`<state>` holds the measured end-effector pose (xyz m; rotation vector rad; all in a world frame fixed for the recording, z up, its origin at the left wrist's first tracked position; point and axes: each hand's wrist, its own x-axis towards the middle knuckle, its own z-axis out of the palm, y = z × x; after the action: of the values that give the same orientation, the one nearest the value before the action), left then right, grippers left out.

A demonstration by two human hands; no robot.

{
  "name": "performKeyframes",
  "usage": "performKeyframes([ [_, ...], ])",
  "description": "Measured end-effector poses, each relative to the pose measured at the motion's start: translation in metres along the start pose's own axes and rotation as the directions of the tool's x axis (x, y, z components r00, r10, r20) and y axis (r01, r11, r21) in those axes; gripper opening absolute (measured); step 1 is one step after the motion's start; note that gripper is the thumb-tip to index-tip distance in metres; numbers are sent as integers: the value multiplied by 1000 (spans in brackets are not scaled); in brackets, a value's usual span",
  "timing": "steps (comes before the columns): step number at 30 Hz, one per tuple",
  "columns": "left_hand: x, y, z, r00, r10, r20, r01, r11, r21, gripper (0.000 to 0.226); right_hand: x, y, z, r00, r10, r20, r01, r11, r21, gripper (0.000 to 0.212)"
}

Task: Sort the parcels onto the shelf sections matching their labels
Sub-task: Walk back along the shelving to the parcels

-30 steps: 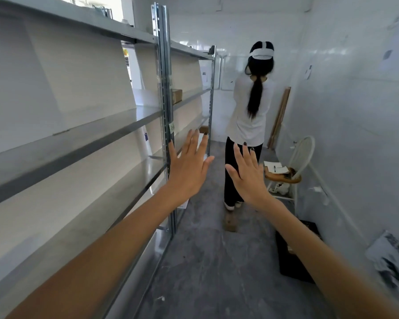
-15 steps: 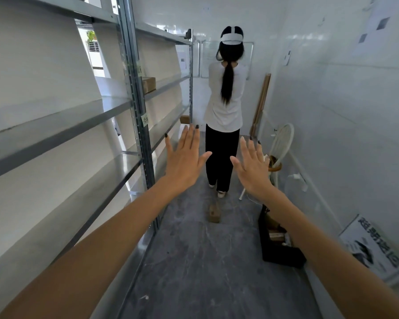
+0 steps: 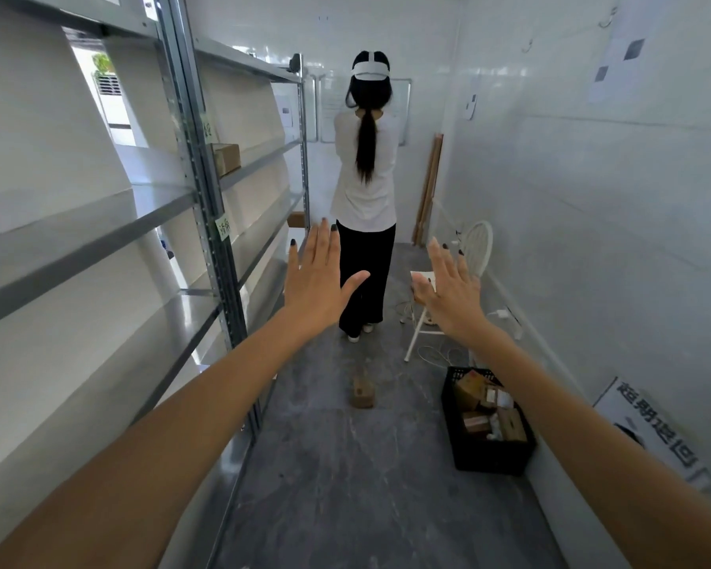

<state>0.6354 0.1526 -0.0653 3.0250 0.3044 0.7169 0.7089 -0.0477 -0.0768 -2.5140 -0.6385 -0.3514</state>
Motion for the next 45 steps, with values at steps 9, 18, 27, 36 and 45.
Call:
performKeyframes([
  [9,17,-6,12,999,47,27,-47,999,-24,85,23,-1,8,999,27,-47,-27,1000,-7,67],
  [18,65,22,29,999,29,-18,-30,998,-56,84,65,18,21,999,26,-47,-25,999,40,66],
  [27,127,70,71,999,31,-34,-30,999,10,83,113,100,24,1000,1,7,-1,999,-33,68],
  [36,167,94,110,1000,-19,-21,20,999,31,79,159,147,27,998,-36,48,37,999,-33,69],
  [45,206,82,146,999,-35,7,34,998,54,90,199,167,50,996,-59,66,63,996,-64,66],
])
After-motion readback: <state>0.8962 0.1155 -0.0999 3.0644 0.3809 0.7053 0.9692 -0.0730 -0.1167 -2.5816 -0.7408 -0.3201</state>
